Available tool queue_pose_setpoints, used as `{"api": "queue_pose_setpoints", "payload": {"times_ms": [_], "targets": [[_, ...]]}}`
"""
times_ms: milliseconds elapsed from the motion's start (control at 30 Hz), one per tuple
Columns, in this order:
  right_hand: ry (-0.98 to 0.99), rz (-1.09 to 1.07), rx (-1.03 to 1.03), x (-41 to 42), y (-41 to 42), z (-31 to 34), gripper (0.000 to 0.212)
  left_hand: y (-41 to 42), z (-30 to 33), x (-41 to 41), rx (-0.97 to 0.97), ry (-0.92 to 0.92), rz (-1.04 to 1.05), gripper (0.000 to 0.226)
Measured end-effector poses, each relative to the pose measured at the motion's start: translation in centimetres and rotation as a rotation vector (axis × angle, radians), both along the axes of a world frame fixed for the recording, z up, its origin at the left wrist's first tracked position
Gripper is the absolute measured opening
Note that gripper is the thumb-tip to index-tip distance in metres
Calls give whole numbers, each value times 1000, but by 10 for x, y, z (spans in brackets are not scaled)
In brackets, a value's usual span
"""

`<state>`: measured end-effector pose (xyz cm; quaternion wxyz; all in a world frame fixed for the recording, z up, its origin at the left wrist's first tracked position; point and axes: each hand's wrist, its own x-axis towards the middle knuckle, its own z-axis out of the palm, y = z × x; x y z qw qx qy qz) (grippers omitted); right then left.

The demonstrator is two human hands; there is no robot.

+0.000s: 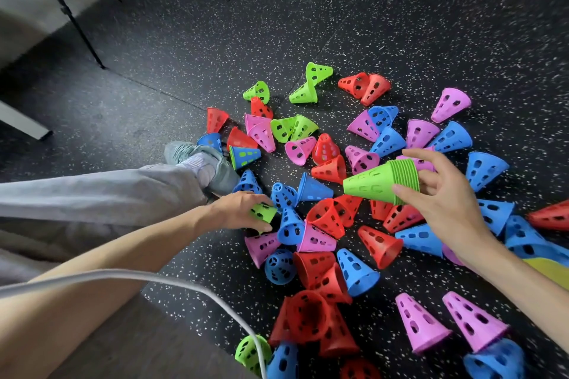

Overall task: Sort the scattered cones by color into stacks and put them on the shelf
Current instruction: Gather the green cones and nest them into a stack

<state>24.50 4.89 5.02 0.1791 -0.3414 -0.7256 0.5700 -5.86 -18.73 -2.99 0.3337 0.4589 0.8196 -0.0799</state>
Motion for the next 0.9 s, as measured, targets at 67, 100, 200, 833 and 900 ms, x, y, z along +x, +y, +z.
{"api": "queue_pose_setpoints", "payload": {"times_ms": [67, 100, 200, 833, 900], "targets": [[8, -1, 0, 1, 0, 1, 54, 4, 4, 5, 54, -24, 32, 67], [17, -2, -4, 1, -1, 1, 53, 7, 10, 6, 105, -11, 46, 67], [35, -3, -15, -1, -2, 4, 52, 15, 35, 5, 349, -3, 149, 74], [176, 39, -52, 1, -11, 14, 52, 93, 78, 123, 809, -270, 145, 52], [166, 68, -47, 1, -14, 14, 53, 86, 77, 121, 796, -257, 139, 57]]}}
